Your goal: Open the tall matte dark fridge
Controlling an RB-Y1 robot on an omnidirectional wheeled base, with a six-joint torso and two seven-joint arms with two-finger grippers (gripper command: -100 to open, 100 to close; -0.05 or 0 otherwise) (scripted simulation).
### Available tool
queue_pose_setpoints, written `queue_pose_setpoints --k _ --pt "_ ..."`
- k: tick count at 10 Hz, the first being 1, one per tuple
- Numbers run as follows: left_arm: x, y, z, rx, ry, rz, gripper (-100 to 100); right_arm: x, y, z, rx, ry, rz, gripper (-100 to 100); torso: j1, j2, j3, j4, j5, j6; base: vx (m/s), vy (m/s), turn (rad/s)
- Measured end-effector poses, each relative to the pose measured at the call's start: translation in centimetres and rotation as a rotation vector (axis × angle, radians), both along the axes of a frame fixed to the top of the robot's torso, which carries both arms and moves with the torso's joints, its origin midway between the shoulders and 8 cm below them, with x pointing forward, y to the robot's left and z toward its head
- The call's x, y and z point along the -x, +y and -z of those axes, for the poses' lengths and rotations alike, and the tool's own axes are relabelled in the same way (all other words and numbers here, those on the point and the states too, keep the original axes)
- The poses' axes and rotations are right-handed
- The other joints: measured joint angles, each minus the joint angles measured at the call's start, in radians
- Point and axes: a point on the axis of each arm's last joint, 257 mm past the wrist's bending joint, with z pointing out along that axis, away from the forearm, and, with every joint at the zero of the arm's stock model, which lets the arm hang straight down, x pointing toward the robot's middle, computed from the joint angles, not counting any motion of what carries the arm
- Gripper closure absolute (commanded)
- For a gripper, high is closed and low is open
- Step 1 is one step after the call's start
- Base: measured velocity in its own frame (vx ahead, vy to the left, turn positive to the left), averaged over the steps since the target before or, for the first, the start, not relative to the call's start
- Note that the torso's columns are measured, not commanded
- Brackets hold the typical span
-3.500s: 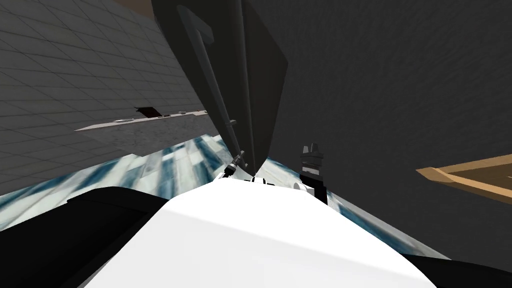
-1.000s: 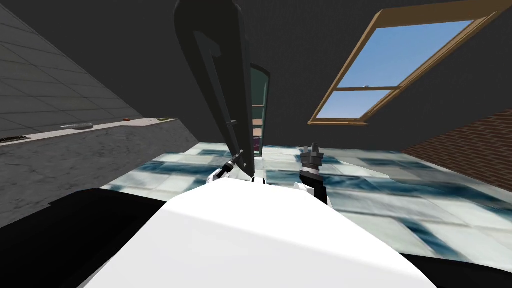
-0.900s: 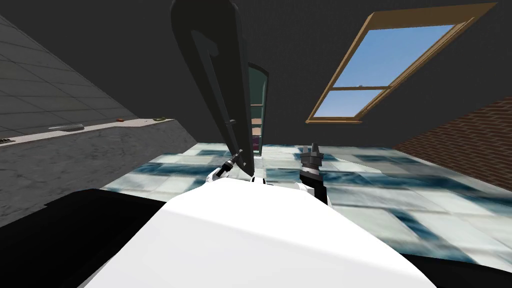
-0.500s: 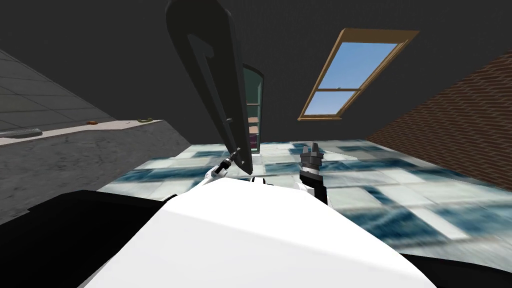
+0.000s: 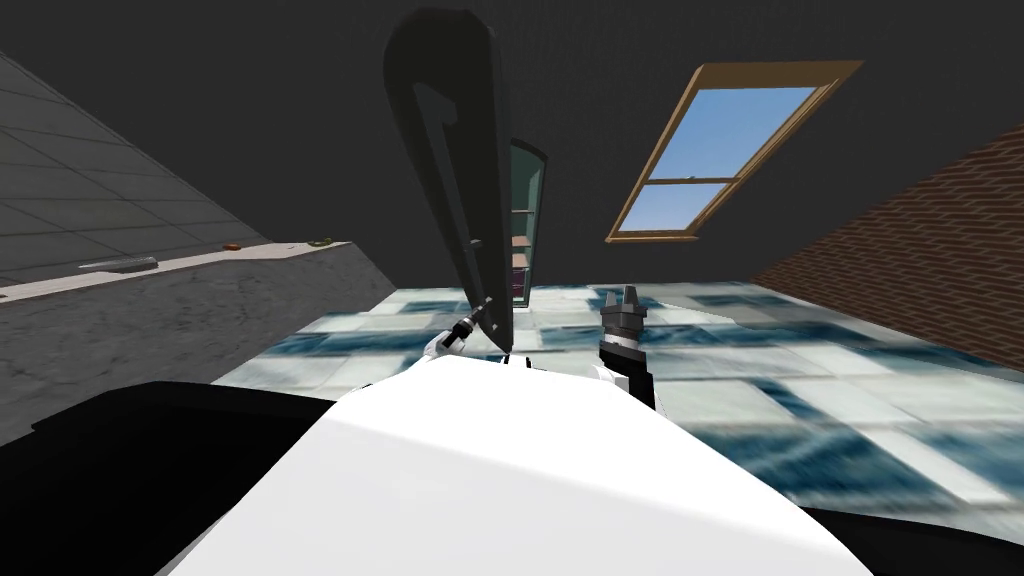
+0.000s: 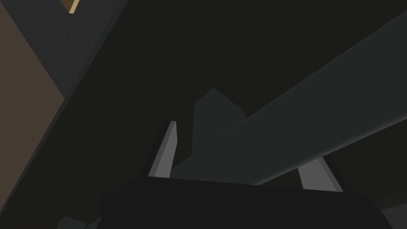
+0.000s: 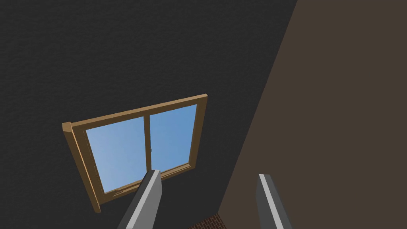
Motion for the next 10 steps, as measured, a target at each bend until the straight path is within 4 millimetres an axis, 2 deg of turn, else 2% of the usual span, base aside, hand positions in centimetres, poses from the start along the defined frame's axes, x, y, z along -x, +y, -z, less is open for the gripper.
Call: queue_pose_setpoints --k 1,2,3,4,6,8,10 --pt "0.2 -0.8 0.1 -0.005 0.000 0.012 100 0.0 0.0 0.0 0.000 0.000 0.000 0 -0.007 -0.005 -0.003 -0.001 -0.002 0.002 -0.073 0.209 0.154" --pt "-0.3 -2.9 0.1 0.002 0.003 0.039 100 0.0 0.0 0.0 0.000 0.000 0.000 0 -0.004 -0.003 -0.003 -0.002 -0.002 0.002 -0.041 0.253 0.043" --pt "-0.1 -4.6 0.2 0.006 0.004 0.061 100 0.0 0.0 0.0 0.000 0.000 0.000 0 -0.001 -0.004 -0.002 -0.002 -0.001 0.001 -0.005 0.142 -0.018" --pt "0.2 -5.4 0.4 0.005 0.004 0.075 100 0.0 0.0 0.0 0.000 0.000 0.000 0 -0.006 -0.007 -0.004 -0.003 -0.003 0.001 -0.005 0.206 0.165" --pt "0.5 -9.2 0.4 0.019 0.007 0.126 100 0.0 0.0 0.0 0.000 0.000 0.000 0 -0.001 -0.005 -0.003 -0.002 -0.002 0.001 -0.039 0.189 0.020" --pt "0.4 -10.1 0.6 0.010 0.009 0.141 100 0.0 0.0 0.0 -0.001 0.000 0.000 0 -0.011 -0.008 -0.004 -0.003 -0.006 0.000 -0.016 0.119 0.086" --pt "1.1 -13.5 0.7 0.021 0.010 0.187 100 0.0 0.0 0.0 0.000 0.000 0.000 0 0.000 -0.004 -0.002 -0.003 -0.003 0.000 -0.016 0.262 0.087"
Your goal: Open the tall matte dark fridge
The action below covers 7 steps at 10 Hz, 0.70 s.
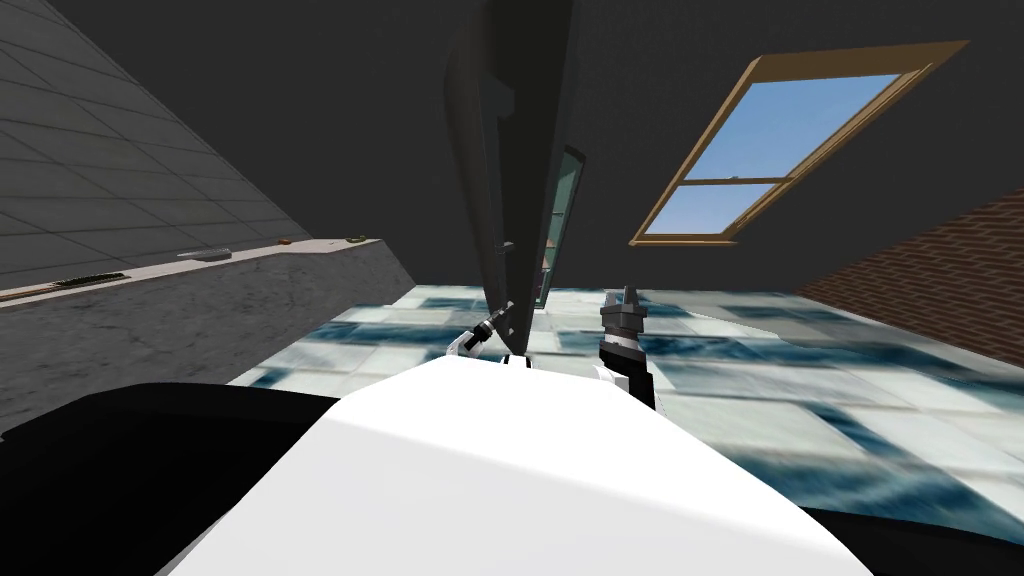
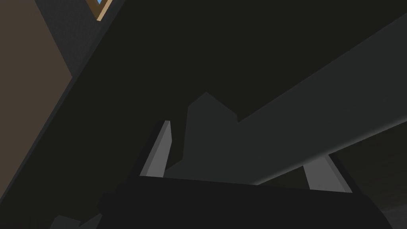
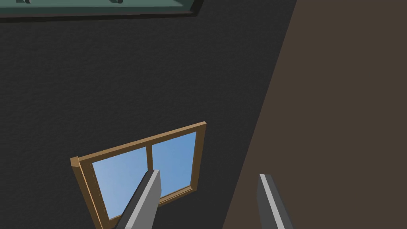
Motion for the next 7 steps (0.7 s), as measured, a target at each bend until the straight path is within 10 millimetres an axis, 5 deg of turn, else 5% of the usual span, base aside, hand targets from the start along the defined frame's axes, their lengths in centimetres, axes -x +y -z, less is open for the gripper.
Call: queue_pose_setpoints --k 2,6,7 --pt "0.4 -4.2 -0.1 0.019 0.007 0.058 100 0.0 0.0 0.0 0.000 0.000 0.000 0 -0.004 0.000 0.000 0.002 -0.002 -0.001 -0.054 0.207 0.029" --pt "1.4 -9.2 -0.2 -0.002 0.005 0.131 100 0.0 0.0 0.0 0.000 0.000 0.000 0 -0.010 -0.002 -0.001 0.004 -0.005 -0.001 -0.016 0.218 0.089" --pt "1.6 -11.2 -0.4 0.001 0.004 0.156 -100 0.0 0.0 0.0 0.000 0.000 0.000 0 -0.009 0.000 -0.001 0.005 -0.004 -0.001 -0.070 0.104 0.067"
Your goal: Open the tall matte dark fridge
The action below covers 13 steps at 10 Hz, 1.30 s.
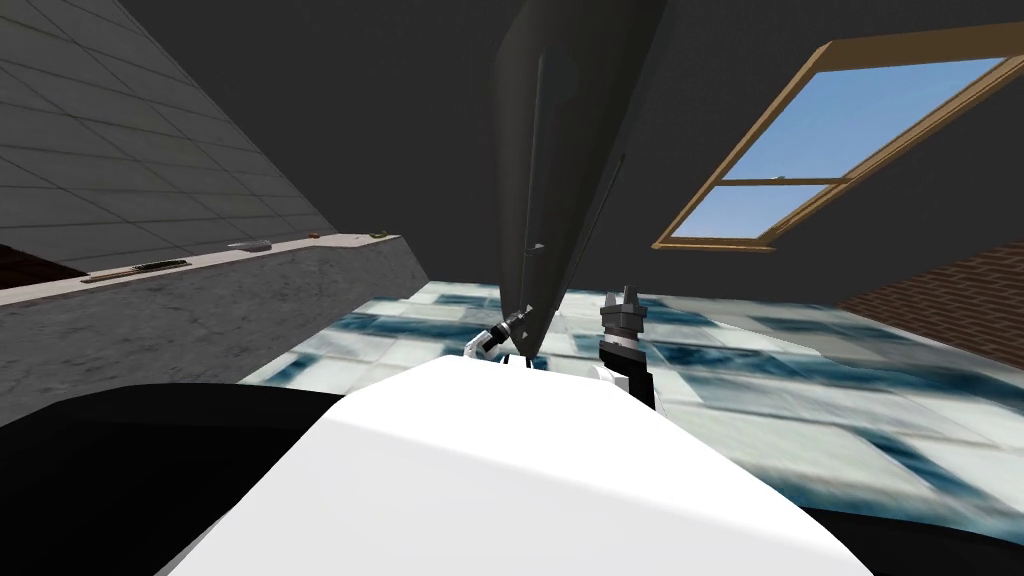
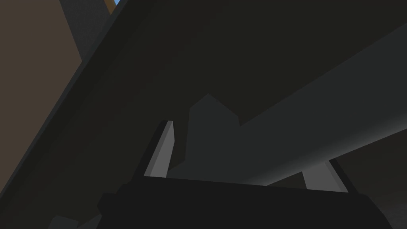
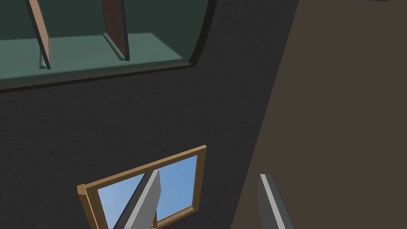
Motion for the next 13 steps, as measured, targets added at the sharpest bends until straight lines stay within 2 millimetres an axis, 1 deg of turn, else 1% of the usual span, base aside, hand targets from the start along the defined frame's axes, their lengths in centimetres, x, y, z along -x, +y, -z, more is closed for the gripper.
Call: queue_pose_setpoints --k 1,2,6,13 --pt "-0.6 -0.7 -0.2 0.002 -0.004 0.011 -100 0.0 0.0 0.0 0.000 0.000 0.000 0 -0.004 0.005 0.003 0.003 -0.001 0.001 -0.073 -0.021 -0.012" --pt "-1.0 -0.5 -0.3 0.001 -0.007 0.013 -100 0.0 0.0 0.0 -0.001 0.000 0.000 0 -0.009 0.007 0.005 0.003 -0.002 0.002 -0.079 -0.045 0.048" --pt "-4.0 -0.6 -0.6 -0.004 -0.010 0.022 -100 0.0 0.0 0.0 -0.001 0.000 0.000 0 0.002 0.010 0.006 0.005 0.001 0.001 -0.063 -0.024 0.030" --pt "-7.8 -1.3 -1.1 -0.014 0.003 0.040 -100 0.0 0.0 0.0 -0.001 0.000 0.000 0 0.000 0.010 0.006 0.009 0.000 0.001 -0.058 -0.001 0.026"
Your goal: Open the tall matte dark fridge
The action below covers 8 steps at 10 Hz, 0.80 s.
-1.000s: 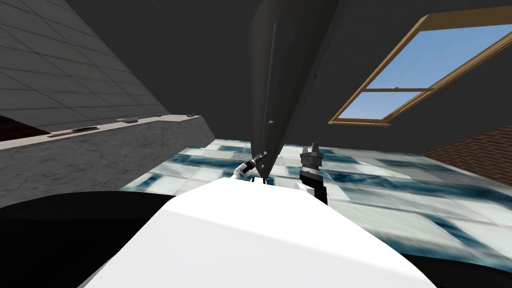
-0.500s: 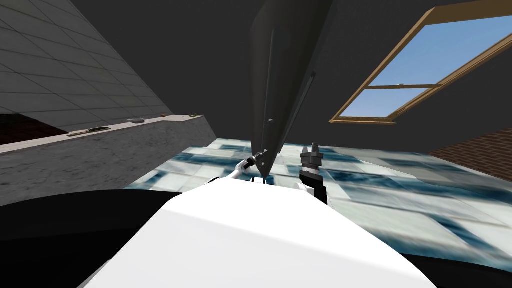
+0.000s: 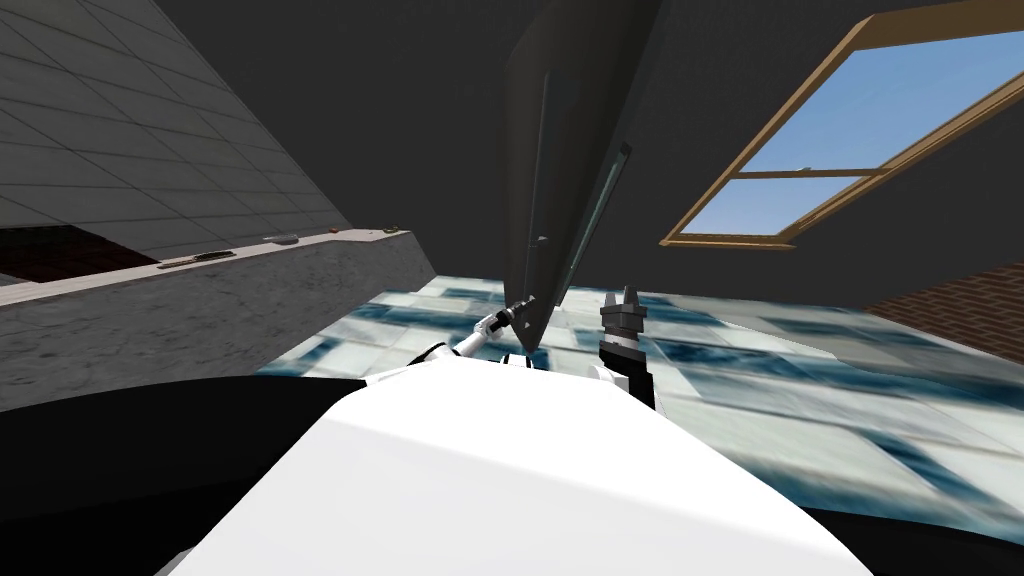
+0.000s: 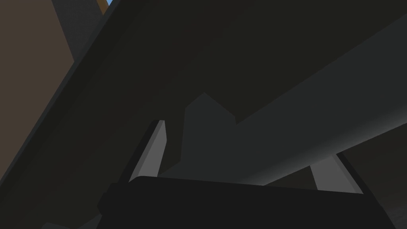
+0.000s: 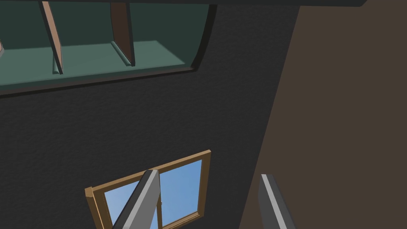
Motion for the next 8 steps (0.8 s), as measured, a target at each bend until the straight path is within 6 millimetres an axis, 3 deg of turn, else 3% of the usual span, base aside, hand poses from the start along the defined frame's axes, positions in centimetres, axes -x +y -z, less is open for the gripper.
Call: queue_pose_setpoints --k 4,8 --pt "-2.6 -0.9 -2.3 0.015 -0.007 0.012 -100 0.0 0.0 0.0 0.000 0.000 0.000 0 -0.001 0.002 0.001 -0.001 0.000 0.001 -0.049 -0.001 0.025" --pt "-4.3 -1.6 -3.2 0.012 0.000 0.024 -100 0.0 0.0 0.0 0.000 0.000 0.000 0 -0.002 0.003 0.002 -0.002 0.000 0.001 -0.057 -0.001 0.034"
